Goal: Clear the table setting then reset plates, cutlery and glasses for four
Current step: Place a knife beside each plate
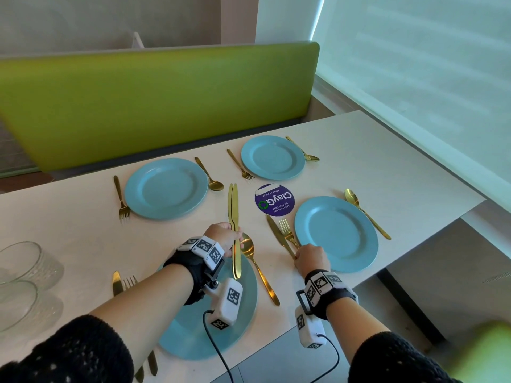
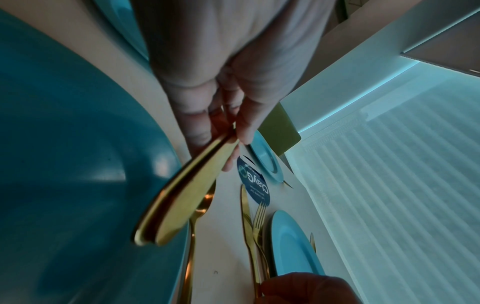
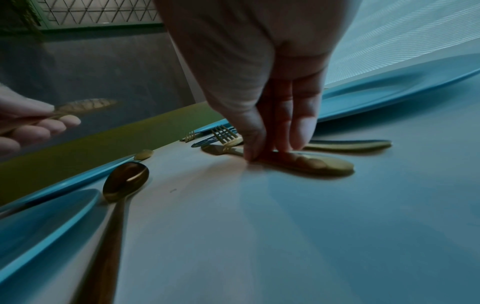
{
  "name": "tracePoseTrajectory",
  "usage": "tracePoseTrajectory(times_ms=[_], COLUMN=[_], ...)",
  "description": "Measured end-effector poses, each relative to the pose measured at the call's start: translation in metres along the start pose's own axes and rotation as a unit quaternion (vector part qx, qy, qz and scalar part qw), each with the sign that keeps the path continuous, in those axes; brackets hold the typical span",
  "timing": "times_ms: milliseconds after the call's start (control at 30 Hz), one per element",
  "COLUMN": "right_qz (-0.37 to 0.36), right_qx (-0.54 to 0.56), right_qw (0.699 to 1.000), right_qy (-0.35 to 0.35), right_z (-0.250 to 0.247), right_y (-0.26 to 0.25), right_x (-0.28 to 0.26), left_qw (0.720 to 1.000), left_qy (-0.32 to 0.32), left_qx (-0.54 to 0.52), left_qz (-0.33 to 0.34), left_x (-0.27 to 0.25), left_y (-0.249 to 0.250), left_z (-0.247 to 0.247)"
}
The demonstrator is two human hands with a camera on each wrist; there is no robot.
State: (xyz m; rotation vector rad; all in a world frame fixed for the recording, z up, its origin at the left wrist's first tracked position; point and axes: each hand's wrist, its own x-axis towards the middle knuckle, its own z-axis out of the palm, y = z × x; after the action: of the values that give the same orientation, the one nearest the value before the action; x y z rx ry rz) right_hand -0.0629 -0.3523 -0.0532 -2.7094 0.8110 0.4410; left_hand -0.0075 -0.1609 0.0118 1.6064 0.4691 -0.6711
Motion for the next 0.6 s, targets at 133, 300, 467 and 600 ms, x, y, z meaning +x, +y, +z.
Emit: tracePoseTrajectory(times_ms=[133,300,467,600], right_qz=[0.000,0.004,-0.002,-0.053], right_qx=[0.003,0.010,0.026,0.031], right_qw=[1.000,1.000,1.000,0.998], right_qy=[-0.003,-0.004,0.003,0.005], right_z=[-0.001,-0.003,-0.011,-0.022], right_y=[0.000,-0.001,-0.003,-0.019], right_x=[0.001,0.000,-0.005,-0.015], left_qw=[1.000,1.000,0.999,0.998], left_qy=[0.003,0.008,0.007,-0.001], left_qx=[0.002,0.017,0.038,0.063], left_qz=[0.005,0.007,-0.001,-0.007], left_x=[-0.001,-0.001,0.000,-0.001], left_y=[-0.003,-0.006,-0.008,-0.011], left_z=[-0.002,-0.006,-0.010,-0.015])
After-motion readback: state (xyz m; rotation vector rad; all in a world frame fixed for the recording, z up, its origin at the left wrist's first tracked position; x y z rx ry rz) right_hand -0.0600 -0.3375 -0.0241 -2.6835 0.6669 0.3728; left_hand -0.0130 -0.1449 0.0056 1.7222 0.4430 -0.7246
